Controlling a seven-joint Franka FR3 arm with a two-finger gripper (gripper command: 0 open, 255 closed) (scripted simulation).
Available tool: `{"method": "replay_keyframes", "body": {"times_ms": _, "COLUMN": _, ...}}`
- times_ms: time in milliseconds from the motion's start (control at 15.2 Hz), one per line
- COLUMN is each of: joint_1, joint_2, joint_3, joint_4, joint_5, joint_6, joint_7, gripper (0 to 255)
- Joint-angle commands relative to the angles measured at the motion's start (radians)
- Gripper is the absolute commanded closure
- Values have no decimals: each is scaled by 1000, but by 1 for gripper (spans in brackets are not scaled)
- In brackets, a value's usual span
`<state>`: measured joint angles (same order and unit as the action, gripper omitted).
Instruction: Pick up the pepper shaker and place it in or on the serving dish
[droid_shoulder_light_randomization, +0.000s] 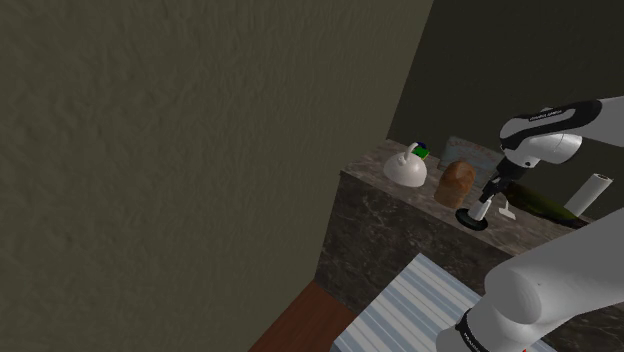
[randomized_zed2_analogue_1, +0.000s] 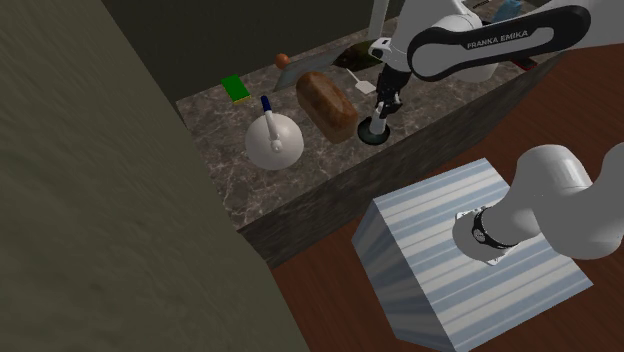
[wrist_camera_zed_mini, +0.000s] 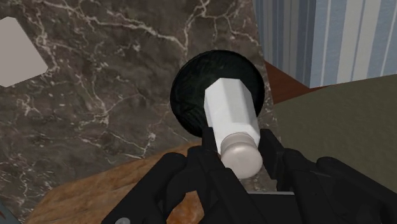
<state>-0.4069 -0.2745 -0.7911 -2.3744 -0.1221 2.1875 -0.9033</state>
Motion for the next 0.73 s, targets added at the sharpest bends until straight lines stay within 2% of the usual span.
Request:
{"method": "replay_keyframes", "body": {"times_ms": 0, "joint_1": 0, "joint_2": 0, "joint_3": 0, "joint_4": 0, "joint_5": 0, "joint_6": 0, "joint_7": 0, "gripper": 0}}
{"method": "replay_keyframes", "body": {"times_ms": 330, "joint_1": 0, "joint_2": 0, "joint_3": 0, "joint_4": 0, "joint_5": 0, "joint_6": 0, "joint_7": 0, "gripper": 0}}
{"method": "replay_keyframes", "body": {"times_ms": 594, "joint_1": -19, "joint_2": -68, "joint_3": 38, "joint_4": 80, "joint_5": -33, "joint_6": -138, "joint_7": 30, "gripper": 0}}
{"method": "replay_keyframes", "body": {"times_ms": 660, "joint_1": -19, "joint_2": -68, "joint_3": 38, "joint_4": 80, "joint_5": -33, "joint_6": -138, "joint_7": 30, "gripper": 0}}
